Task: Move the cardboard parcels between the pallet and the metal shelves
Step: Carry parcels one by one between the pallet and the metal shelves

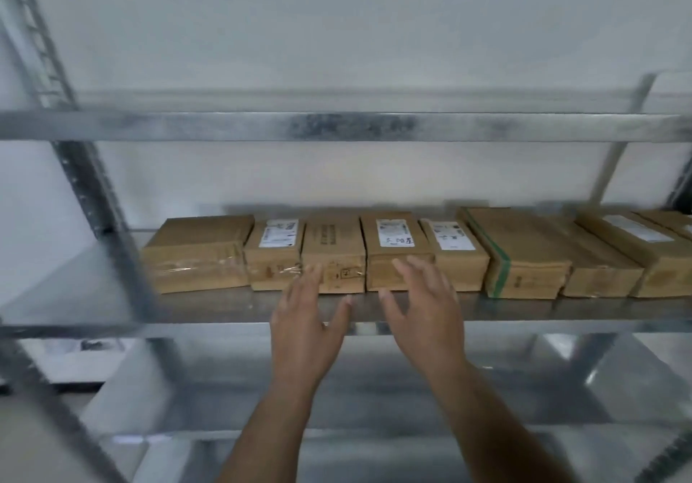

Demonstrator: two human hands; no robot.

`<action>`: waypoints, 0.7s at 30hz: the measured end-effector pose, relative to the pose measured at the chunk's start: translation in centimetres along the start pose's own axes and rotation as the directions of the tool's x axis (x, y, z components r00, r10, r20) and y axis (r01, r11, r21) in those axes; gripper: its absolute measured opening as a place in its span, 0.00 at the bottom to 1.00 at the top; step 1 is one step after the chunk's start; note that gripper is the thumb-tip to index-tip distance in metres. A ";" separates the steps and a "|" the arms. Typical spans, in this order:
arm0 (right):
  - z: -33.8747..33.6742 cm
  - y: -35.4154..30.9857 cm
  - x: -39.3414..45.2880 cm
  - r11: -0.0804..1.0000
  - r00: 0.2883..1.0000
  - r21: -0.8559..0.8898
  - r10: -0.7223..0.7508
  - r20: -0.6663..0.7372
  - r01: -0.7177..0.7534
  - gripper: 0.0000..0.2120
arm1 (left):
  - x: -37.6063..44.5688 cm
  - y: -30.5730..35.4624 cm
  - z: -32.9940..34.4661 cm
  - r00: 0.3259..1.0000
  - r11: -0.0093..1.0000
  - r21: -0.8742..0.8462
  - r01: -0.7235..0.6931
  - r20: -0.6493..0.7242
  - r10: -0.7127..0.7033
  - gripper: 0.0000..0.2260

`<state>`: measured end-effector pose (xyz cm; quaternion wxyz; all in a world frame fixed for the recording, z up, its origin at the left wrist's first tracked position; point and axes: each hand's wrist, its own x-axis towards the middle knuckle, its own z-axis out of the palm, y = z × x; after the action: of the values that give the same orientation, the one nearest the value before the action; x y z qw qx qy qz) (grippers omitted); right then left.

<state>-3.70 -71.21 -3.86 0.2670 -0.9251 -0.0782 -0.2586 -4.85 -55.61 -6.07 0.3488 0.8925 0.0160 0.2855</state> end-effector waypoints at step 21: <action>18.2 -18.4 6.0 0.979 0.965 0.106 -0.192 0.179 0.175 0.23 | 8.3 -19.7 -12.4 0.982 0.974 0.152 0.167 -0.114 -0.150 0.28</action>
<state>4.14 -45.92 -5.59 0.2743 -0.9213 -0.1997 -0.1898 -1.02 -31.20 -7.02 0.2961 0.8979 0.1279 0.2997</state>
